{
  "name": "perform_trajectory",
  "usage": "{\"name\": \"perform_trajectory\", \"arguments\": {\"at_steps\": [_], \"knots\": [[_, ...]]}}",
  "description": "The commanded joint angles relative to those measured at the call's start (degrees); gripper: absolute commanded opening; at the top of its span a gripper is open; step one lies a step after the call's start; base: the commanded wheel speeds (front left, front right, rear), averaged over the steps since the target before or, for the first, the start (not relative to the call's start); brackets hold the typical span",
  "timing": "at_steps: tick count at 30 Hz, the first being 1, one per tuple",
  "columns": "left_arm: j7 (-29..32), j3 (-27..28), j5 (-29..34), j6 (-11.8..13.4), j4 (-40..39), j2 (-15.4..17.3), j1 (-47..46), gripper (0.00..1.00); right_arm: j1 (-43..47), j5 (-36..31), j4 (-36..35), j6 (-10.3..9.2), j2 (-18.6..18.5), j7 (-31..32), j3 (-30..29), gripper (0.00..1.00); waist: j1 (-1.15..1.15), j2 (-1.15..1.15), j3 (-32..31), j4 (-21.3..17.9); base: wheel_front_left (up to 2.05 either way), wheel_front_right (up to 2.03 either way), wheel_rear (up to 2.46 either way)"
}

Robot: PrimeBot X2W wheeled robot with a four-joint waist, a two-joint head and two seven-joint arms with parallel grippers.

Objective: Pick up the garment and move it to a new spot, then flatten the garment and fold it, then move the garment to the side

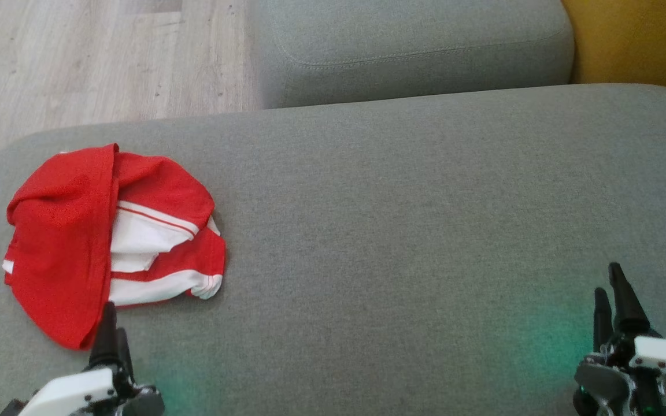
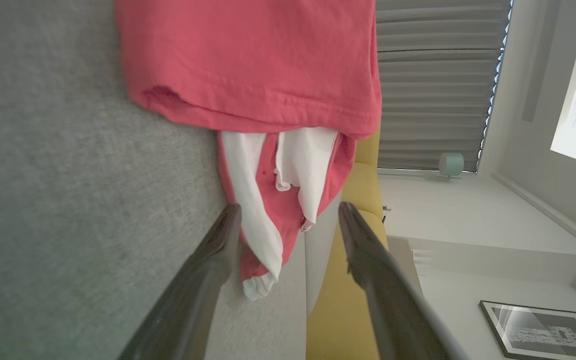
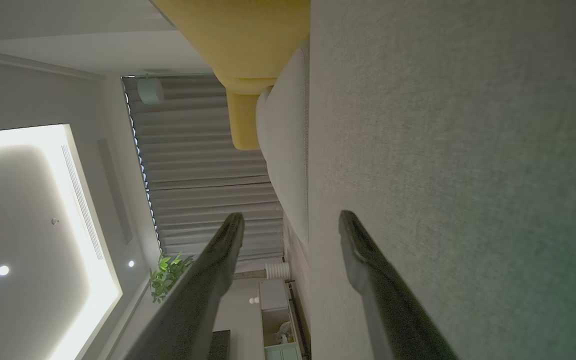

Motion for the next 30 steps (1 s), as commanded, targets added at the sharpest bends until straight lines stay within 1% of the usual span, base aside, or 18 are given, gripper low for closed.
{"name": "perform_trajectory", "arguments": {"at_steps": [1,6,15,24,29,30], "knots": [[-0.45,-0.08,0.23,-0.02,-1.55,0.12,-1.14,1.00,-1.25,-0.21,-1.71,0.00,-0.14,-0.41,0.36,1.00,0.00,0.00,-0.02,-0.01,0.00,0.00,0.00],[-1.29,-0.46,0.78,-0.04,-1.91,0.13,-1.00,1.00,-1.13,-1.08,-2.21,0.00,-0.16,-1.25,0.69,1.00,0.00,0.00,-0.08,0.05,0.00,0.00,0.00],[-2.97,-0.49,2.73,-0.07,-2.61,0.16,-0.71,1.00,-0.85,-4.58,-3.12,-0.01,-0.20,-2.94,1.09,1.00,0.00,0.00,-0.29,0.38,0.00,0.00,0.00],[-4.48,0.83,7.08,-0.09,-4.19,0.19,-0.82,1.00,-0.77,-12.95,-4.84,-0.01,-0.23,-4.46,1.37,1.00,0.00,0.00,-0.34,0.64,0.00,0.00,0.00],[-5.32,1.25,10.95,0.67,-5.98,0.20,-1.01,1.00,-0.85,-18.83,-6.71,-0.01,-0.25,-5.30,1.68,1.00,0.00,0.00,-0.25,0.61,0.00,0.00,0.00],[-5.32,1.25,10.95,0.67,-5.98,0.20,-1.01,1.00,-0.85,-18.83,-6.71,-0.01,-0.25,-5.30,1.68,1.00,0.00,0.00,-0.25,0.61,0.00,0.00,0.00]]}}
